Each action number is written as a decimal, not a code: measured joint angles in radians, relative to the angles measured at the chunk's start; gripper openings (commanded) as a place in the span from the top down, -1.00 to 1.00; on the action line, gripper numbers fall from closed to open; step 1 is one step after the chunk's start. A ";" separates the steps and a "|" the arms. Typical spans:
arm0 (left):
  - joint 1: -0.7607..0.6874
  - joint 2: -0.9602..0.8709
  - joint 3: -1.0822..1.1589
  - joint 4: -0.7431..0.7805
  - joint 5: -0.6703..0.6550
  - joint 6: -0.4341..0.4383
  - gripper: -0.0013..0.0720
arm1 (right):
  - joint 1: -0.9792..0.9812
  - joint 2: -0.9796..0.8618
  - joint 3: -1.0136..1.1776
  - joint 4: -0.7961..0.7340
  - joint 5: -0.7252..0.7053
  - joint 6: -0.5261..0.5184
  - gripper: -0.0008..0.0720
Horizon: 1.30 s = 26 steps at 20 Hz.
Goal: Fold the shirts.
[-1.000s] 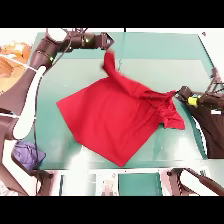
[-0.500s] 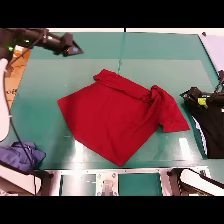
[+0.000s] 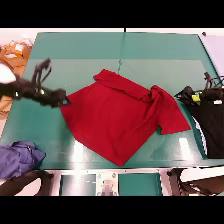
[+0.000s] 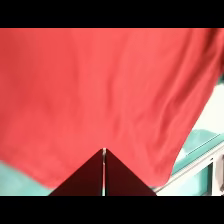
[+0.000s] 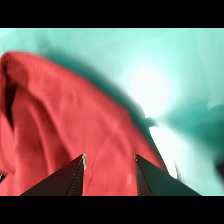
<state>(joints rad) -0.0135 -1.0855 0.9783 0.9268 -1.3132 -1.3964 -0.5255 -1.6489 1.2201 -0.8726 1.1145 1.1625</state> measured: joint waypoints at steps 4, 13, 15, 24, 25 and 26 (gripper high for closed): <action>0.000 0.076 -0.173 0.012 0.060 -0.056 0.91 | 0.032 -0.130 0.128 -0.003 0.045 -0.019 0.09; 0.020 0.101 -0.235 0.202 0.200 -0.252 -0.74 | 0.052 -0.197 0.182 -0.017 0.119 -0.063 0.94; 0.076 0.091 -0.236 0.237 0.246 -0.283 -0.74 | 0.050 -0.182 0.173 -0.038 0.133 -0.062 0.94; 0.160 -0.251 -0.232 -0.062 0.503 -0.075 -0.18 | 0.048 -0.095 0.113 -0.063 0.168 -0.057 0.94; 0.160 -0.282 -0.232 -0.099 0.528 -0.053 0.23 | 0.048 -0.091 0.112 -0.062 0.172 -0.056 0.94; 0.161 -0.304 -0.230 -0.116 0.542 -0.037 0.89 | 0.048 -0.087 0.111 -0.063 0.179 -0.056 0.94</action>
<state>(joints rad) 0.1471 -1.3895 0.7486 0.8104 -0.7708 -1.4330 -0.4774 -1.7363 1.3308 -0.9356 1.2930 1.1061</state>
